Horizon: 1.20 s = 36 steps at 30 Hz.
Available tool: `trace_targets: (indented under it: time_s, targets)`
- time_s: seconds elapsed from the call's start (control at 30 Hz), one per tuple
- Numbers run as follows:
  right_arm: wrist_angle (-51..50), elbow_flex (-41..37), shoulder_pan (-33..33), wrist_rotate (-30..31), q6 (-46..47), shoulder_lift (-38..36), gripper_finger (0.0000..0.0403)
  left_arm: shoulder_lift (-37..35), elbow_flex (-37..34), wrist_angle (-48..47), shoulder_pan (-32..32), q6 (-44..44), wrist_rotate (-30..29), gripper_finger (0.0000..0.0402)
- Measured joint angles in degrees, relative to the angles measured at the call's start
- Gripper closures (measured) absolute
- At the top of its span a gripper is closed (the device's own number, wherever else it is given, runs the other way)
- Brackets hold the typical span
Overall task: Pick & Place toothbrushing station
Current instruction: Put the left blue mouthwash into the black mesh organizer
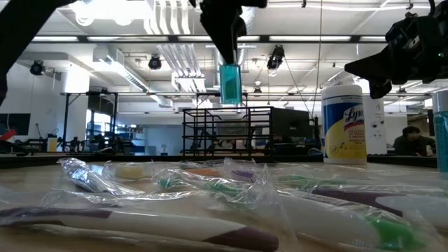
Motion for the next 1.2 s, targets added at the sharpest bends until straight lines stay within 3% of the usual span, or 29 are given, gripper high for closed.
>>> trace_targets:
  time_s: [0.3,1.2]
  targets:
    - [-0.03,0.0,-0.01,0.0,-0.01,-0.02,0.0394,3.43,2.8,-3.68,-0.06,-1.23,-0.9,0.0305]
    - [-0.01,0.0,-0.01,-0.01,-0.01,-0.02,0.0394,1.17,-14.16,9.49,-0.12,-3.46,1.53,0.0305]
